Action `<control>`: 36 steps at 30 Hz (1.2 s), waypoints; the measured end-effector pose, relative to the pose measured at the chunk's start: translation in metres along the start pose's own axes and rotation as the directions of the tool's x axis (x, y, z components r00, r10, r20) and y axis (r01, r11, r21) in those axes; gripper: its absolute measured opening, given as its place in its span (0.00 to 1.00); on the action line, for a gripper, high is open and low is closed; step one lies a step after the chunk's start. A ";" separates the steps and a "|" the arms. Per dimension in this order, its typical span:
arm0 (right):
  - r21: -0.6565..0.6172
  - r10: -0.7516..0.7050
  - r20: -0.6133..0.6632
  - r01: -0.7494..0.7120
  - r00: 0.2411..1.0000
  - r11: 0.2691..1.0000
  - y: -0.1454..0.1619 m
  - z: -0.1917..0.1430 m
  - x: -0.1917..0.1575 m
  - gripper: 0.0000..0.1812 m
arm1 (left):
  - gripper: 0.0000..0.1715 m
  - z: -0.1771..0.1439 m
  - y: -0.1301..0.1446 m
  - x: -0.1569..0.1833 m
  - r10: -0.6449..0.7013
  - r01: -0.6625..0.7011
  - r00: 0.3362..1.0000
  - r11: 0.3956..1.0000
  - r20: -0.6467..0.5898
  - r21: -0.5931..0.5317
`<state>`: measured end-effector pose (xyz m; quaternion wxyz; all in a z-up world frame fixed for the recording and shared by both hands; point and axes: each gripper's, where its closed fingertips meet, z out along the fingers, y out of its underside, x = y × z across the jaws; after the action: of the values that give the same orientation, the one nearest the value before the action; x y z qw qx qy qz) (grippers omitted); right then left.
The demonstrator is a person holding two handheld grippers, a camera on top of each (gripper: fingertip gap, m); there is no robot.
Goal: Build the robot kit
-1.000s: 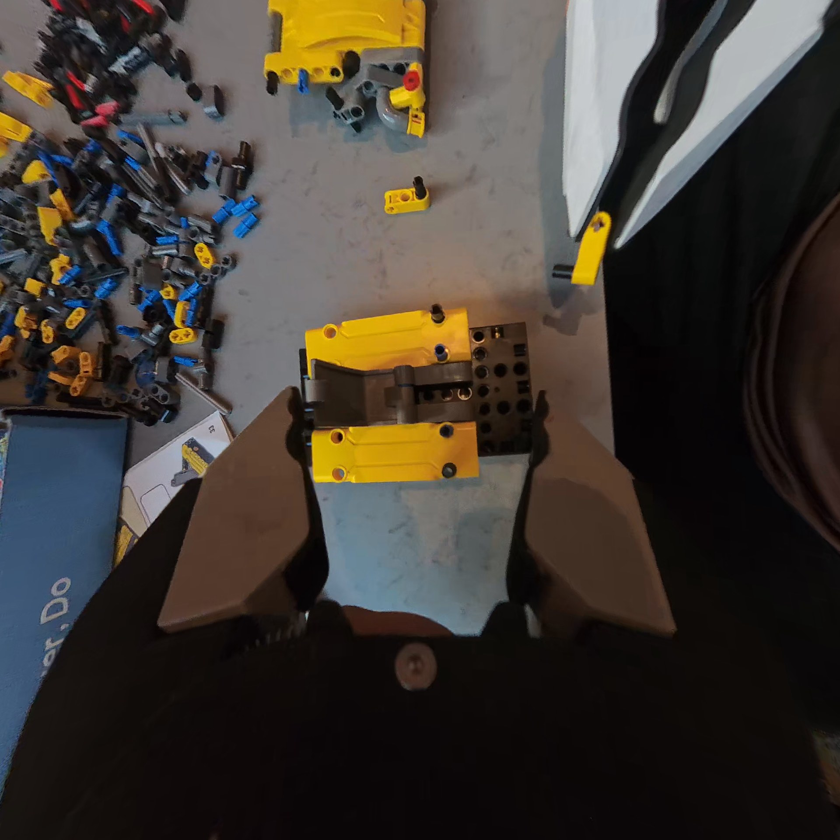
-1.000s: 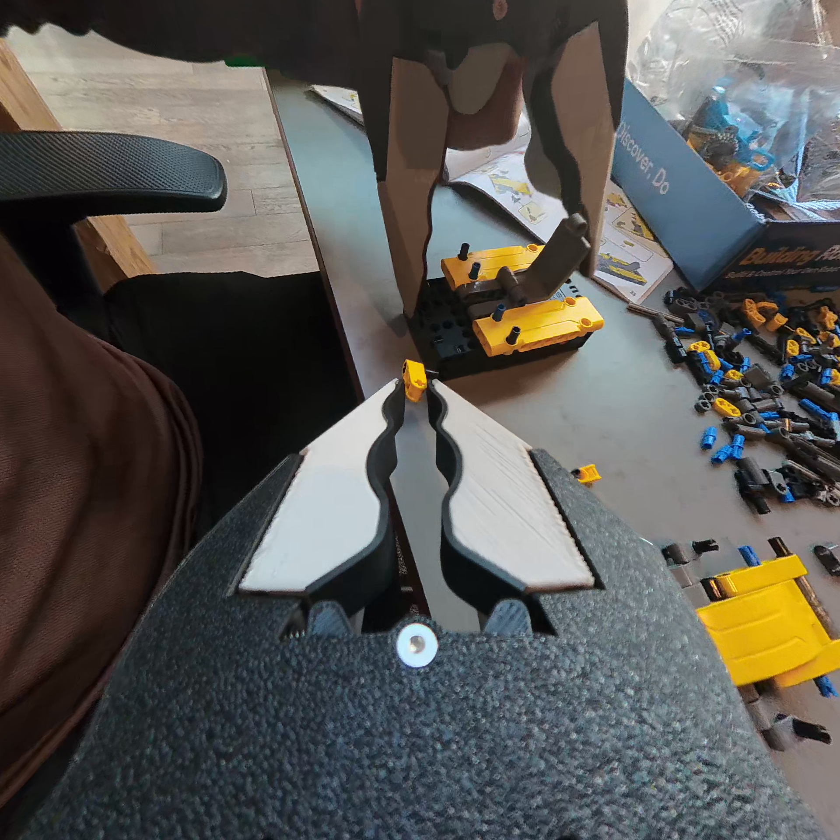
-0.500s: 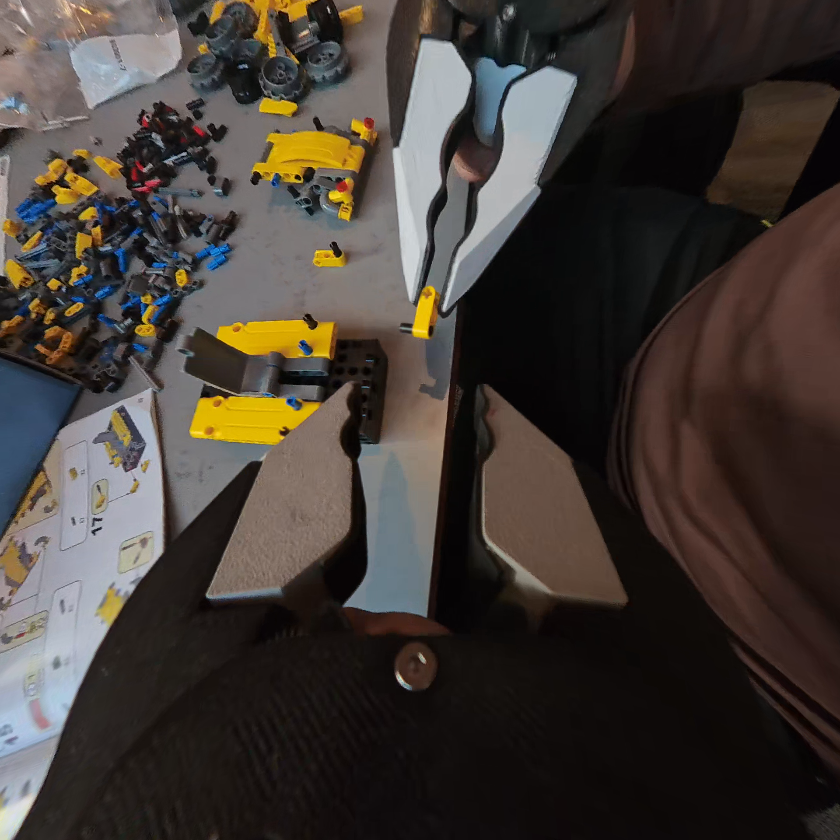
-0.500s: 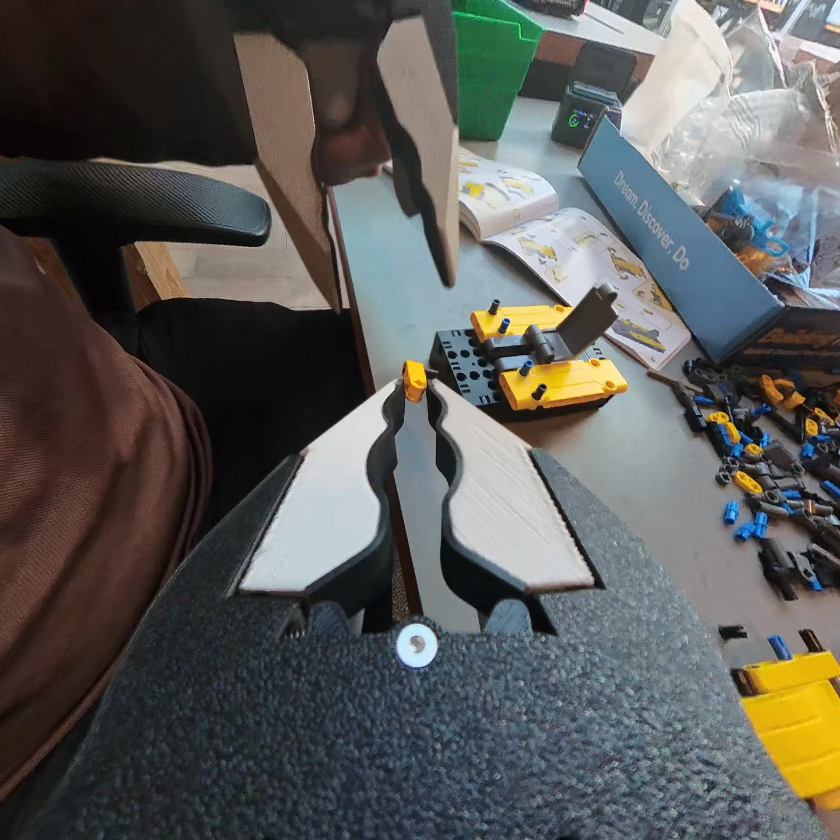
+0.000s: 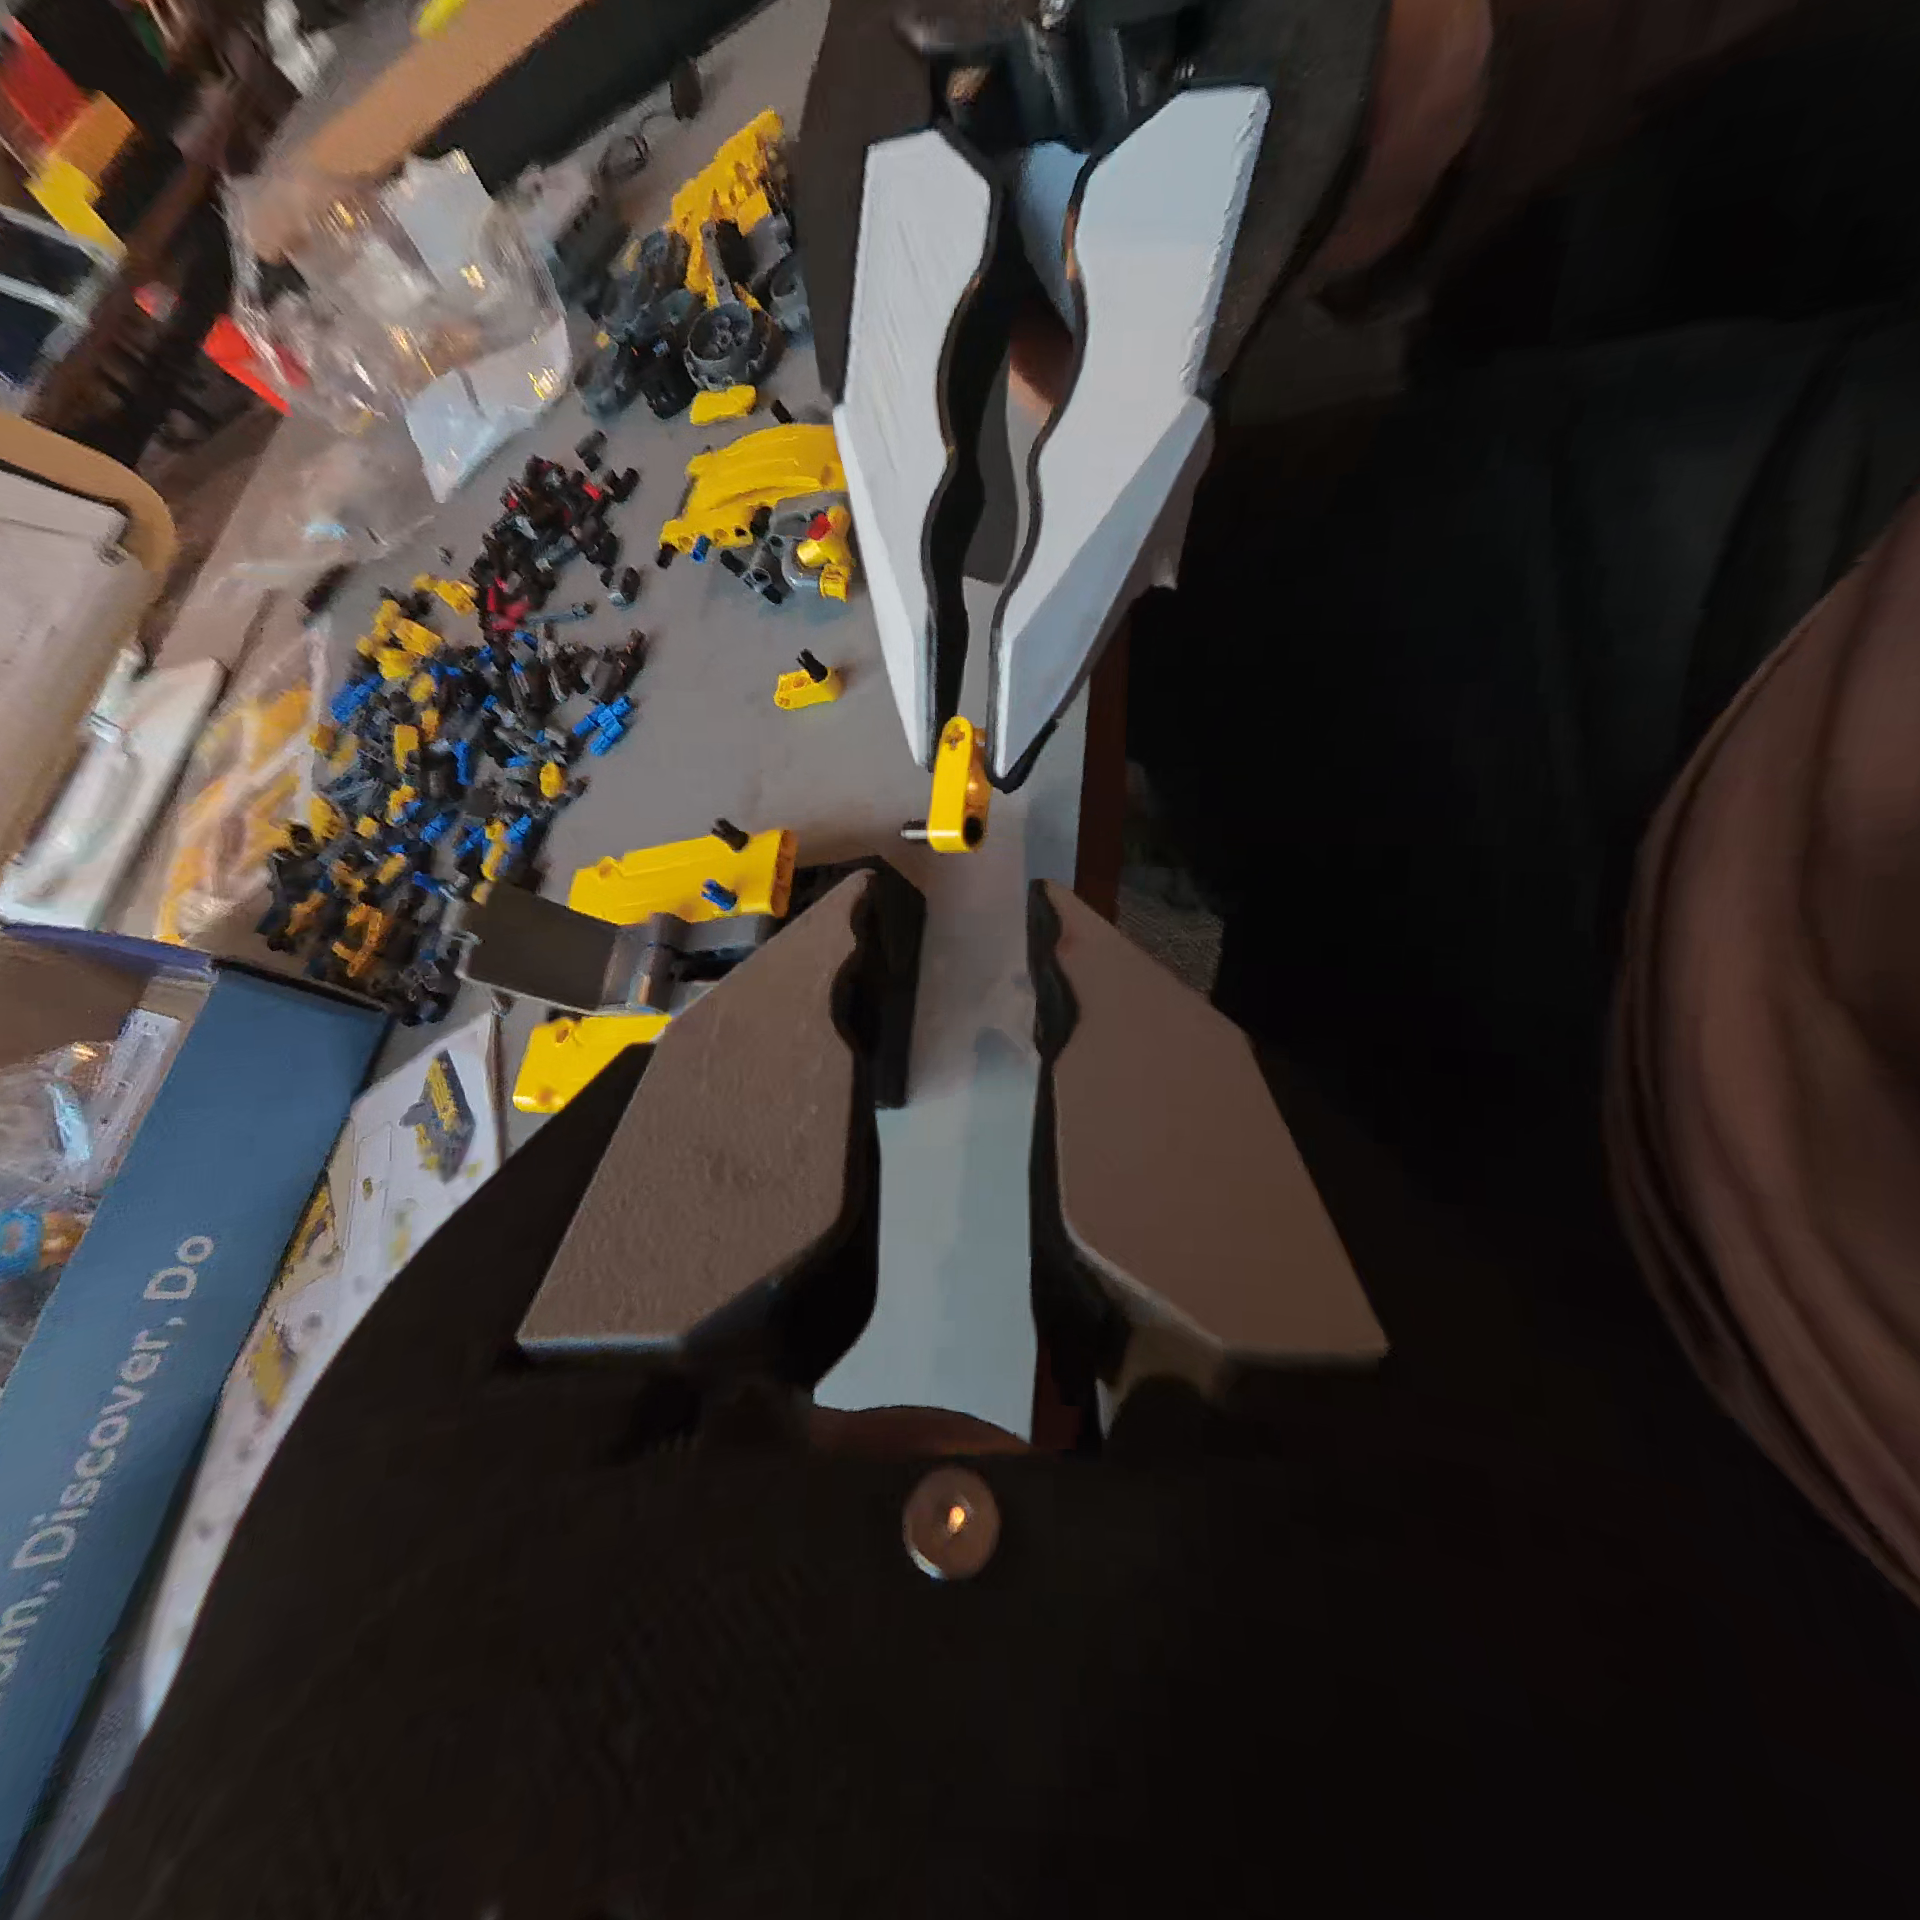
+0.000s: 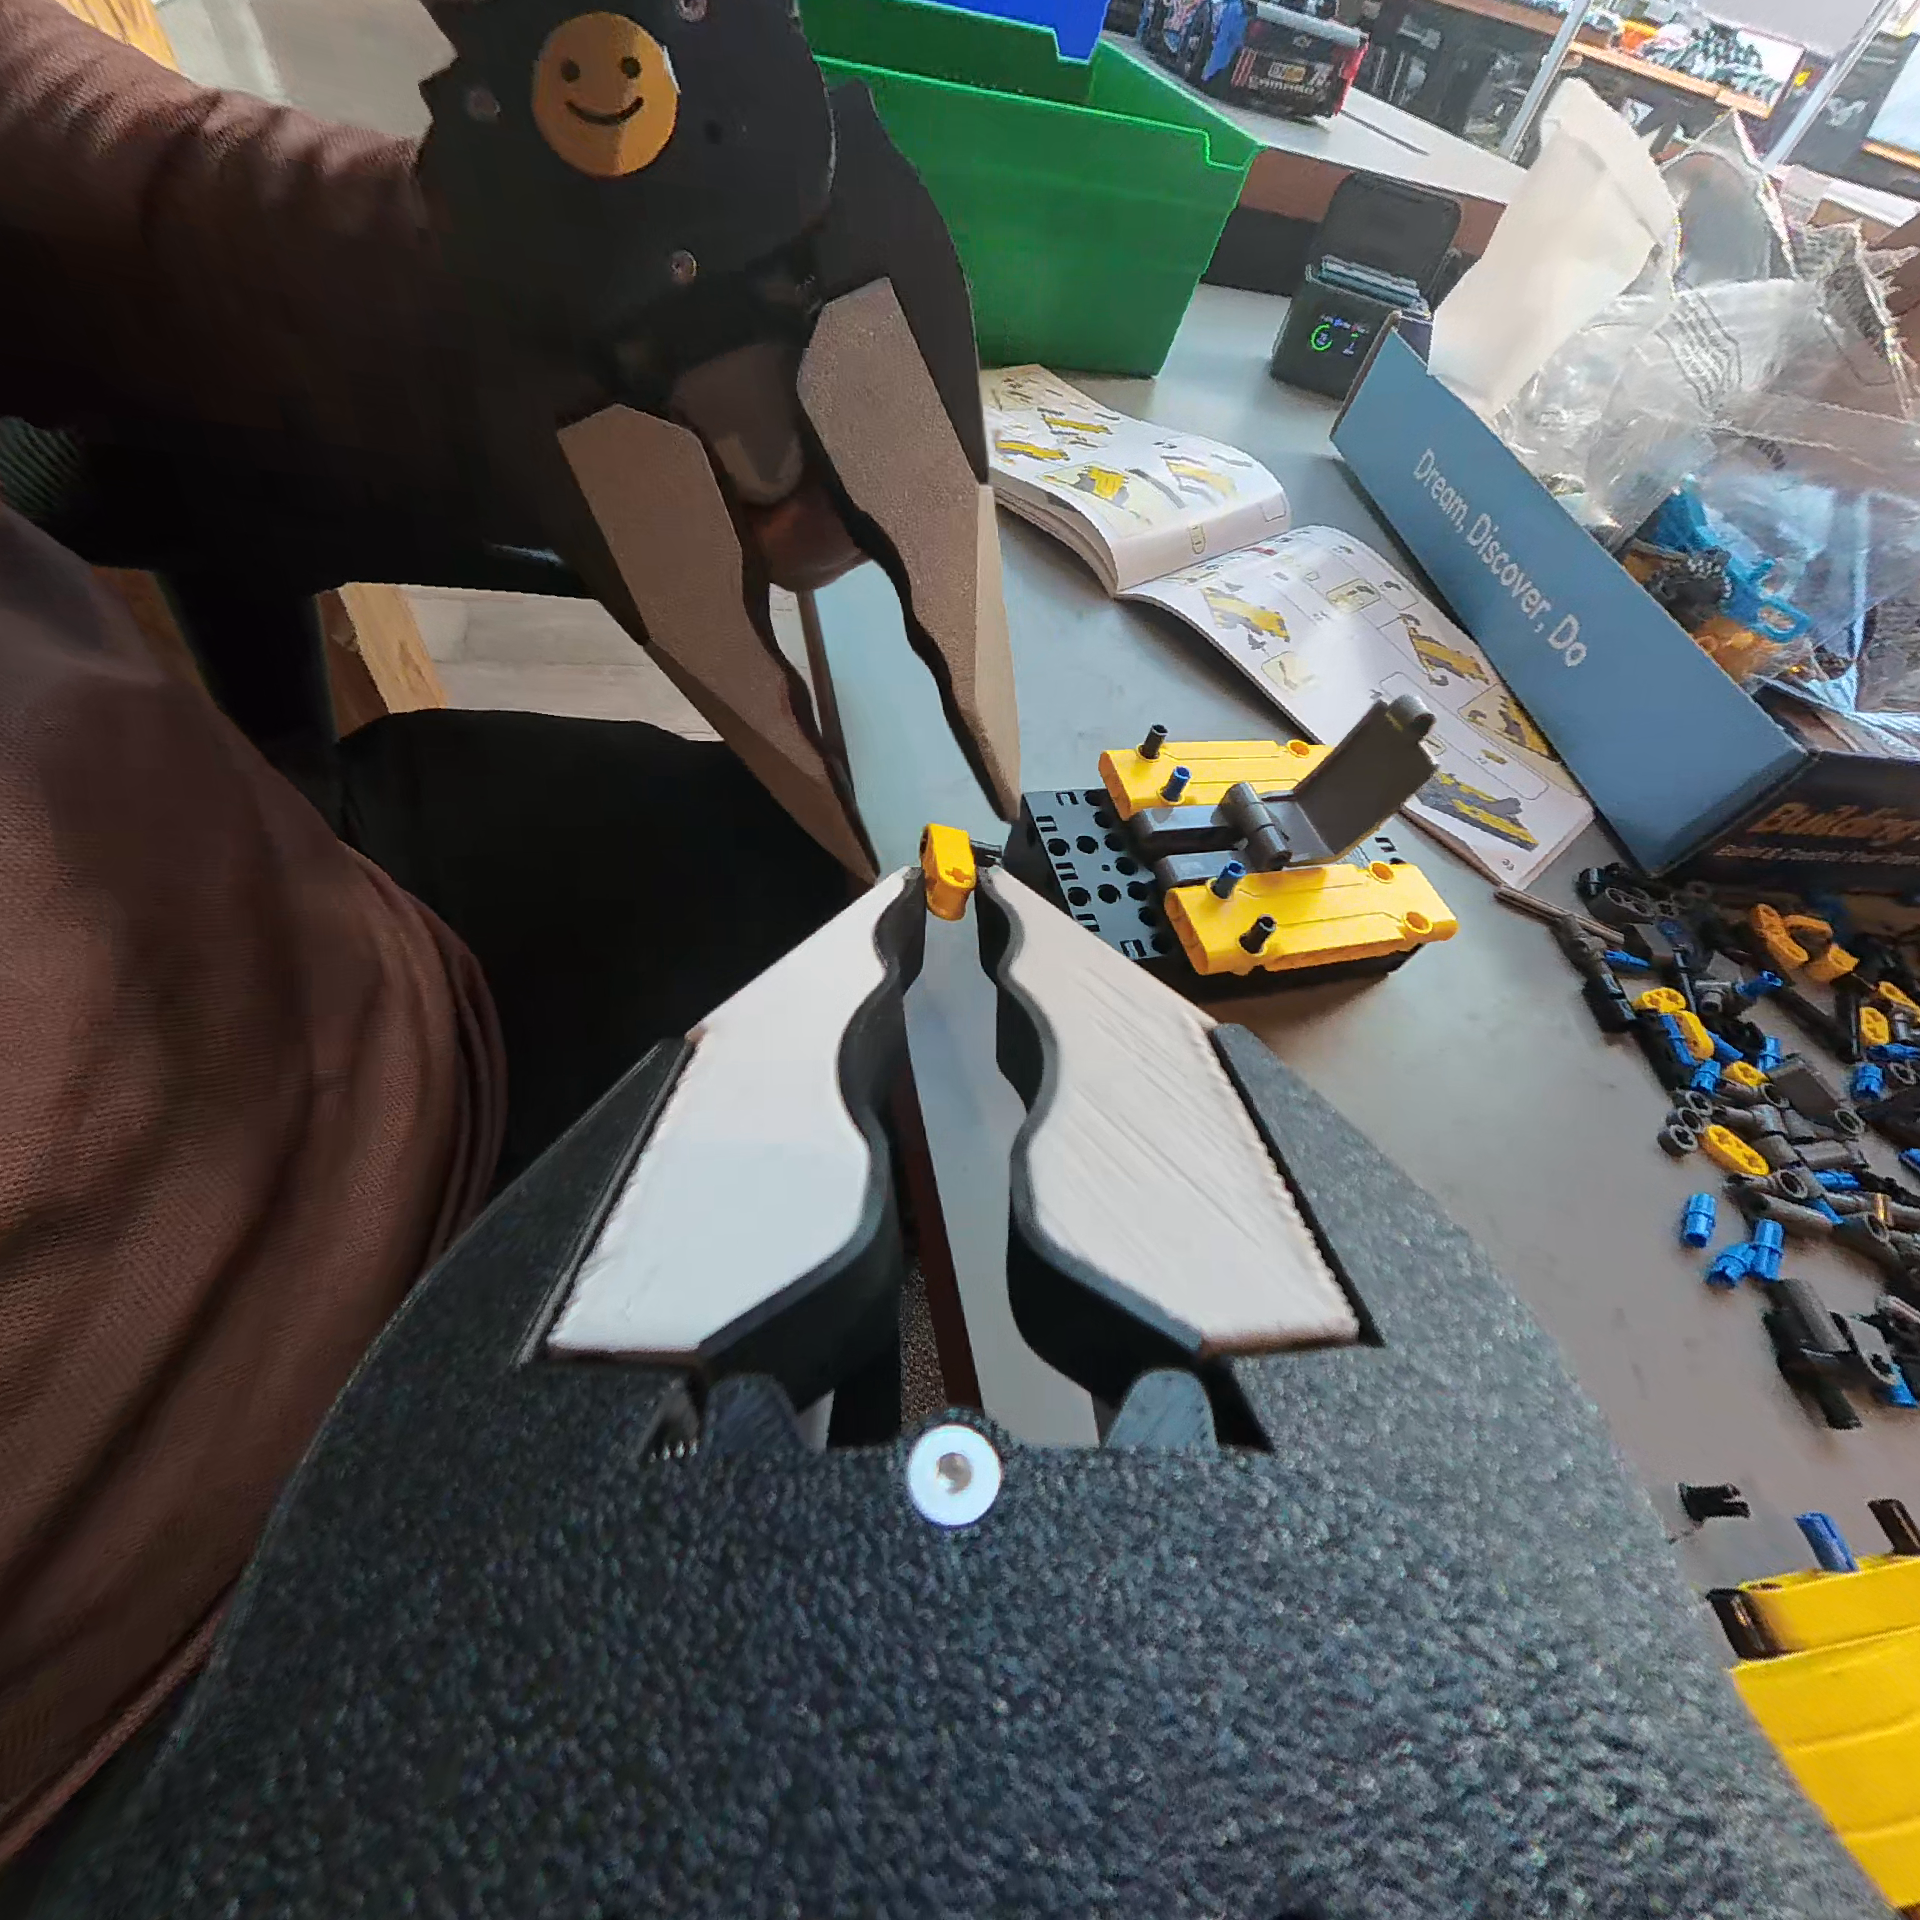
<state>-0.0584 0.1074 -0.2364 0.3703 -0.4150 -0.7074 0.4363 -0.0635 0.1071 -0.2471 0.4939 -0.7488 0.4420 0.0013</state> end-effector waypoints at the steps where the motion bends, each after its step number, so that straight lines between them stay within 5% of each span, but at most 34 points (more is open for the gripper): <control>1: 0.006 0.009 0.006 -0.009 1.000 1.000 0.000 0.000 0.000 0.03 | 0.13 -0.002 -0.006 -0.004 0.051 -0.053 0.997 0.998 0.053 0.035; 10: 0.053 0.131 0.085 -0.136 0.988 0.989 -0.006 0.000 -0.007 0.03 | 0.04 0.006 -0.017 0.001 0.331 -0.348 0.914 0.937 0.236 0.034; 18: -0.003 0.146 0.060 -0.146 0.987 0.989 0.002 0.004 -0.001 0.03 | 0.03 0.009 -0.010 -0.004 0.444 -0.460 0.845 0.888 0.298 -0.020; 25: -0.226 -0.220 -0.148 0.183 0.964 0.957 0.012 0.005 0.007 0.05 | 0.03 0.014 0.003 -0.014 0.417 -0.415 0.863 0.907 0.285 -0.069; 36: -0.455 -0.655 -0.216 0.518 0.724 0.724 0.011 0.008 0.012 0.06 | 0.03 0.014 0.005 -0.015 0.493 -0.485 0.820 0.868 0.290 -0.103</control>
<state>-0.0668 0.1185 -0.2471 0.5312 -0.2986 -0.7898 0.0704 -0.0702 0.1269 -0.2517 0.5304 -0.6068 0.5368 0.2495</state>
